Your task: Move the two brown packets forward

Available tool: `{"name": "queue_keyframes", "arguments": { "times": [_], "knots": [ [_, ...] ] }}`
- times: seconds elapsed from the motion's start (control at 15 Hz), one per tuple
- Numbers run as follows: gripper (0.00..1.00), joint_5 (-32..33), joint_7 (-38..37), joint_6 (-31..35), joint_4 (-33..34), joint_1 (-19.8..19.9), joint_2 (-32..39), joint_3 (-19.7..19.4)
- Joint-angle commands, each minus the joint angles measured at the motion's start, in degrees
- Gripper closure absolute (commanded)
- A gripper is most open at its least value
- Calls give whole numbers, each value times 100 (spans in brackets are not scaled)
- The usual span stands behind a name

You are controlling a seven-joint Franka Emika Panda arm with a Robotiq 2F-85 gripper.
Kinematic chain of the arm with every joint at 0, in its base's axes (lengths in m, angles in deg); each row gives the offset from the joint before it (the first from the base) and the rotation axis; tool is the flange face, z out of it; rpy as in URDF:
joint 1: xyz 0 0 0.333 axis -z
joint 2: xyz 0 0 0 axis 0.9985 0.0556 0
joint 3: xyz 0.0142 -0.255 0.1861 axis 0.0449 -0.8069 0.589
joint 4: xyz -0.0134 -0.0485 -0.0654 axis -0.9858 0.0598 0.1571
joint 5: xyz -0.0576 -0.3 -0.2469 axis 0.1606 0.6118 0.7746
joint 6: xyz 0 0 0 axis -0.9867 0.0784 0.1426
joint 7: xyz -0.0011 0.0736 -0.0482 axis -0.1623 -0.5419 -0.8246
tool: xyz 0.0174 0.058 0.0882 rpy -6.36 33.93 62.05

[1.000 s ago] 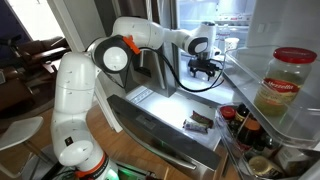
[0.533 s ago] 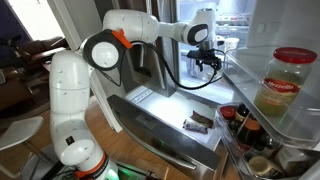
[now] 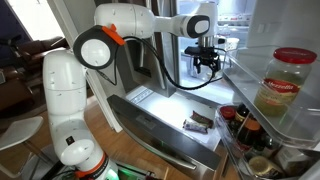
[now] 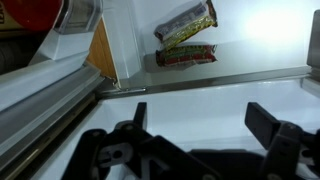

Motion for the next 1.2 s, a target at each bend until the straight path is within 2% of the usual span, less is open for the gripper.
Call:
{"name": "queue_keyframes", "arguments": {
  "times": [0.0, 0.27, 0.47, 0.6, 0.8, 1.13],
  "knots": [
    [0, -10, 7, -31, 62, -3, 27, -6],
    [0, -10, 7, -30, 74, 0, 38, -6],
    [0, 158, 267, -594, -511, -180, -610, 108],
    [0, 241, 451, -1066, -550, -257, -825, 82],
    [0, 507, 391, -862, -779, -261, -1156, -71],
    [0, 413, 721, -671, -1382, -250, -1944, -244]
  ]
}}
